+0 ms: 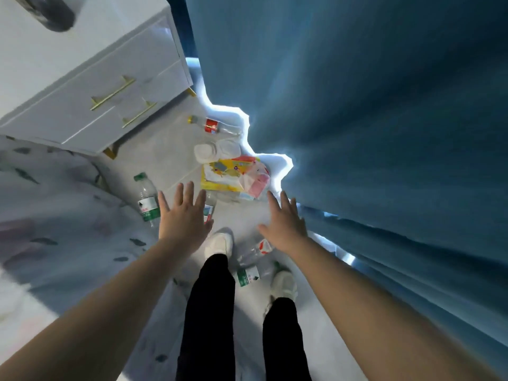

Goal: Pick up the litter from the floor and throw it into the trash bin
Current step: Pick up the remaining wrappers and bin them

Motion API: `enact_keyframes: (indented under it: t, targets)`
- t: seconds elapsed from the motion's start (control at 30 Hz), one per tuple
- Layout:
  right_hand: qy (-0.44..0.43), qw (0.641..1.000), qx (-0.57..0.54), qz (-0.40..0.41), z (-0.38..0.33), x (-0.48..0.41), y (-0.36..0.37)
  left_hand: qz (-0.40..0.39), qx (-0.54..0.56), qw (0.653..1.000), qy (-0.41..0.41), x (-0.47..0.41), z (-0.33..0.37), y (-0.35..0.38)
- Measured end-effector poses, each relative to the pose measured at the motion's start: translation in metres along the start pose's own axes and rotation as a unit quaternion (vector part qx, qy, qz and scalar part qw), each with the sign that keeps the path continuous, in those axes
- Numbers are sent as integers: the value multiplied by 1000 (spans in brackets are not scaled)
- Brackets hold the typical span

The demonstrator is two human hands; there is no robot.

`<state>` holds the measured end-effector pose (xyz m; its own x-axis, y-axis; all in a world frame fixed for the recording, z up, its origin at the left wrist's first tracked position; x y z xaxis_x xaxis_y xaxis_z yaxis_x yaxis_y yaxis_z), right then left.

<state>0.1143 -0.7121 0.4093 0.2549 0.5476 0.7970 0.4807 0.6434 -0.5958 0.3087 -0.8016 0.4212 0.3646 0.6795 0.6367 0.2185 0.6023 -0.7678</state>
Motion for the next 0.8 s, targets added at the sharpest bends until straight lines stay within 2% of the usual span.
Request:
enact_keyframes:
  t: [0.2,0.33,0.43,0.67,0.8]
  targets:
    - [63,998,-19,-17,9,-162,92,-33,-65,996,51,-147,-19,121]
    - [73,997,-12,-14,25,-240,137,-55,-126,984,114,-199,-11,214]
    - [65,998,1,5,38,-284,153,-32,-123,982,142,-225,-5,261]
    - [21,999,34,32,37,-358,175,58,-92,983,145,-281,1,295]
    - [-4,997,22,73,29,-380,187,108,-92,972,187,-293,2,293]
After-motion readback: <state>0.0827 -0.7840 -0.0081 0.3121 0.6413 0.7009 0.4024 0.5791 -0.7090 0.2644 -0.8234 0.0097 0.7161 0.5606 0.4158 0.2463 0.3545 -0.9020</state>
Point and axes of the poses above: each hand's wrist, its own x-axis away from the middle knuckle, its own y-axis out of the palm, z = x × y, the point moved 6 cm from there along -x, towards the middle knuckle, and after that the axes turned 4 degrees about x, right-handed, at the moved point
